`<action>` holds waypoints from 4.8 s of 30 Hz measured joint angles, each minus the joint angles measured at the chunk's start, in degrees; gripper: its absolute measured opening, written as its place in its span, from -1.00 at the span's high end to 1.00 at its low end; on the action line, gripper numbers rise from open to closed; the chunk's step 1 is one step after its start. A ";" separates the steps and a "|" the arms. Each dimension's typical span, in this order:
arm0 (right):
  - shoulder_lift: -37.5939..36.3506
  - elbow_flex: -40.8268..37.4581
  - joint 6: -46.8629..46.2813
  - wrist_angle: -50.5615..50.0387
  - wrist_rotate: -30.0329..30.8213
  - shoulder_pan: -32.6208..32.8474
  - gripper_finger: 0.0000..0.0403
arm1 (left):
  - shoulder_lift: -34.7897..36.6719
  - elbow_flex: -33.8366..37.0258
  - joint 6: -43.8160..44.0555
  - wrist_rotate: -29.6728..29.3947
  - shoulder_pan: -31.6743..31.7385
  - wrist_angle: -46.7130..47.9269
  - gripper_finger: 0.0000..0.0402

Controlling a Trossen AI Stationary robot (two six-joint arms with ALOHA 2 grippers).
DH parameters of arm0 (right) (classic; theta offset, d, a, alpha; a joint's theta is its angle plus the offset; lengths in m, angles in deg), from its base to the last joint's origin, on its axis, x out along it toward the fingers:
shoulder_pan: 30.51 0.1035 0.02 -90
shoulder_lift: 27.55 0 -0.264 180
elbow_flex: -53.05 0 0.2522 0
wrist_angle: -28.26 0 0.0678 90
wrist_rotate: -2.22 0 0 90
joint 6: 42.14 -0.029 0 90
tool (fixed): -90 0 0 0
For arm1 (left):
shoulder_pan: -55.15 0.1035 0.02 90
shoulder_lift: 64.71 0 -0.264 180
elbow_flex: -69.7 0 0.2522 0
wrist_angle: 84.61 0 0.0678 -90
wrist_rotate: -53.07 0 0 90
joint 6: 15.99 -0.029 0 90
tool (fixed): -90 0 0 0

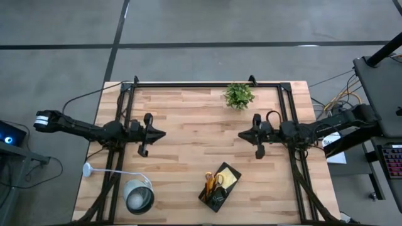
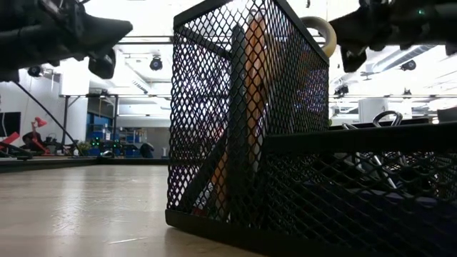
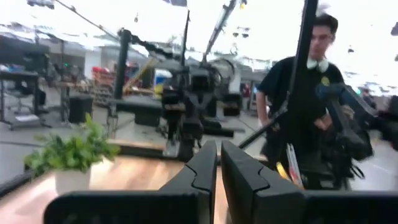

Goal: Pick and place office supplies into organizer
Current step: Return to Home Position

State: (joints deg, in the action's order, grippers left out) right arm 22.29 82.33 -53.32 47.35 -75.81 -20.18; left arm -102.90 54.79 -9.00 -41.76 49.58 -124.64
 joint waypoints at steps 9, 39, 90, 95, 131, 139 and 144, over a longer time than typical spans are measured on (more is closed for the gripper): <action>-2.98 -10.10 -2.12 11.50 -0.11 -0.22 0.96 | 0.04 0.68 -2.26 1.76 -0.01 1.72 0.96; -26.57 -14.98 2.39 -2.76 3.79 -0.26 0.96 | 34.00 0.86 -7.31 -4.63 1.12 30.76 0.96; -48.22 -14.92 -5.95 -29.25 12.02 -0.22 0.96 | 35.96 0.90 -13.43 -7.20 1.10 34.94 0.96; -48.13 -14.92 -0.89 -29.28 12.02 -0.22 0.96 | 35.95 0.90 -13.43 -7.18 1.10 35.01 0.96; -47.76 -14.96 4.14 -29.28 12.06 -0.22 0.96 | 35.82 0.90 -13.43 -7.16 1.10 35.00 0.96; -47.76 -14.94 4.31 -29.30 12.04 -0.22 0.96 | 35.82 0.90 -13.43 -7.16 1.10 35.00 0.96; -47.76 -14.94 4.33 -29.30 12.06 -0.22 0.96 | 35.82 0.90 -13.43 -7.16 1.10 35.00 0.96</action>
State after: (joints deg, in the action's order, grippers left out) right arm -25.46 67.39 -48.99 18.05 -63.75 -20.40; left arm -67.08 55.69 -22.43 -48.92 50.68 -89.63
